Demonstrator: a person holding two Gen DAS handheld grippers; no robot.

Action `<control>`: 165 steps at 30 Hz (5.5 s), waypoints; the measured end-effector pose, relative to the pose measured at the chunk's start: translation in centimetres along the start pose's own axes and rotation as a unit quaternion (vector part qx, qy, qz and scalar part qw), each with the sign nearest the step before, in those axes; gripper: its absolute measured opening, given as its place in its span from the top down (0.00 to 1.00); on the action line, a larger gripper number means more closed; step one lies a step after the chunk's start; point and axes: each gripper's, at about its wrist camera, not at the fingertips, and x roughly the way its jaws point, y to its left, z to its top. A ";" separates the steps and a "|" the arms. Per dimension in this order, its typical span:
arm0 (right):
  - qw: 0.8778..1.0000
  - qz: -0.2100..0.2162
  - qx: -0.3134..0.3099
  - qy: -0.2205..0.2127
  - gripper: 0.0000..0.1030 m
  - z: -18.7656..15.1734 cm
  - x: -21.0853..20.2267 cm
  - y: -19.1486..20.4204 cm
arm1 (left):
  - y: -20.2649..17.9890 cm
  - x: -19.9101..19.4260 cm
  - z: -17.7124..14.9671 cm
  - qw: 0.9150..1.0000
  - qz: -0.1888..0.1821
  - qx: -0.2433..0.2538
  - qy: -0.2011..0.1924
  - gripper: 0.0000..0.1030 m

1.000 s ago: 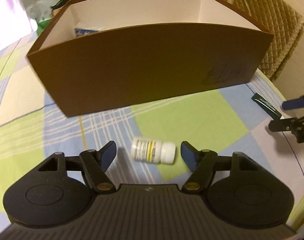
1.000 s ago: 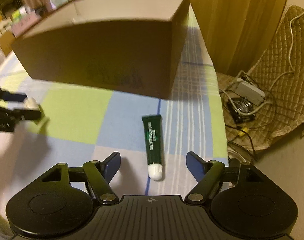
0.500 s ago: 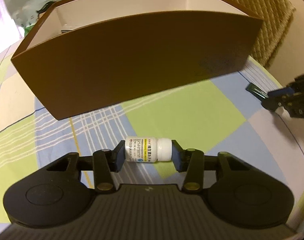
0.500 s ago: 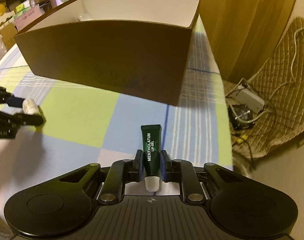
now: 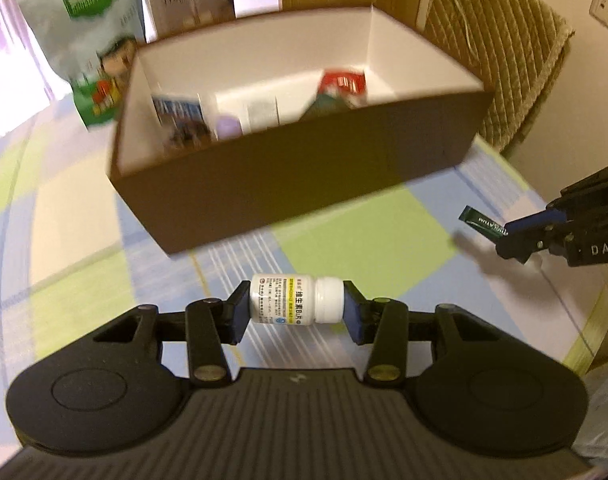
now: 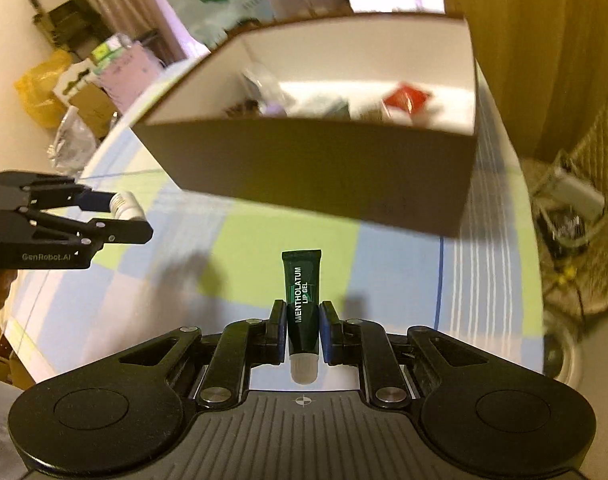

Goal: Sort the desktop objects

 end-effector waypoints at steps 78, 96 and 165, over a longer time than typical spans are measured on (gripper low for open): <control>0.994 -0.071 -0.076 0.024 0.81 21.9 14.5 -8.7 | 4.8 20.8 22.5 0.994 -0.061 0.093 -0.002 0.51; 0.996 -0.049 -0.069 0.037 0.81 23.6 17.1 -8.1 | 6.9 20.4 22.3 0.996 -0.032 0.078 0.009 0.51; 0.988 -0.141 0.044 -0.037 0.14 18.1 4.8 -2.9 | 5.3 7.1 18.9 0.997 0.056 -0.050 -0.006 0.12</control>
